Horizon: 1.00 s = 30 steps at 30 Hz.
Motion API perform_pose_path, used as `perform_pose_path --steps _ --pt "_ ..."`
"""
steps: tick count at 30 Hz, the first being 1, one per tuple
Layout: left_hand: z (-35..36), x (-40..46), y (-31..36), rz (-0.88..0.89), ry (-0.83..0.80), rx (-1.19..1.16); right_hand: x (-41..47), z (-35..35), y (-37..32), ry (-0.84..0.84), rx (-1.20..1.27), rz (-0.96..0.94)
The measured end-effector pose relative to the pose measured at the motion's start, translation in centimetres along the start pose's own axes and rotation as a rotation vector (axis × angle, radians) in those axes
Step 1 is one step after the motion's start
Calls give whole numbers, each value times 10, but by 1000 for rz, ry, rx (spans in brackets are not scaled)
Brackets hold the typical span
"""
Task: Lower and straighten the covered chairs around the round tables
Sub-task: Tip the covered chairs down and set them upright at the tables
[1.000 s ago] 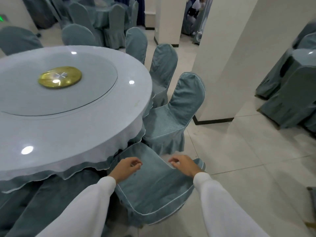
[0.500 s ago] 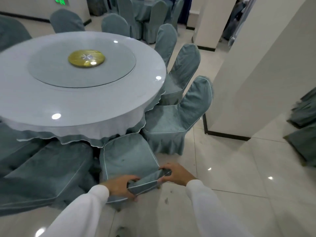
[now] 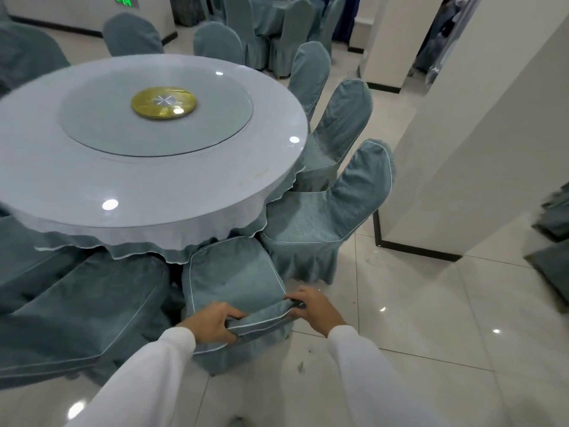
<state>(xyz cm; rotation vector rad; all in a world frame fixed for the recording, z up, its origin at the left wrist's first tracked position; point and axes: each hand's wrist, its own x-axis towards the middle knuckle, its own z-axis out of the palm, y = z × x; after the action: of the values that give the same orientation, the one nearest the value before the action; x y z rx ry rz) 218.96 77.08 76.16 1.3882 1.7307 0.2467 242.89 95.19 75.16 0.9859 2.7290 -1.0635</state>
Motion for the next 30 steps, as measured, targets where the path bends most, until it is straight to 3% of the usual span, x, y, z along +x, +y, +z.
perform_pose_path --steps 7,14,22,30 --pt "-9 19 7 -89 -47 -115 6 -4 9 -109 -54 49" --pt "-26 57 35 -41 106 -163 2 -34 37 -72 3 138" --pt "-43 154 102 34 297 -187 26 -126 120 30 60 201" --pt "-52 268 196 -8 384 -197 53 -241 228 65 82 151"
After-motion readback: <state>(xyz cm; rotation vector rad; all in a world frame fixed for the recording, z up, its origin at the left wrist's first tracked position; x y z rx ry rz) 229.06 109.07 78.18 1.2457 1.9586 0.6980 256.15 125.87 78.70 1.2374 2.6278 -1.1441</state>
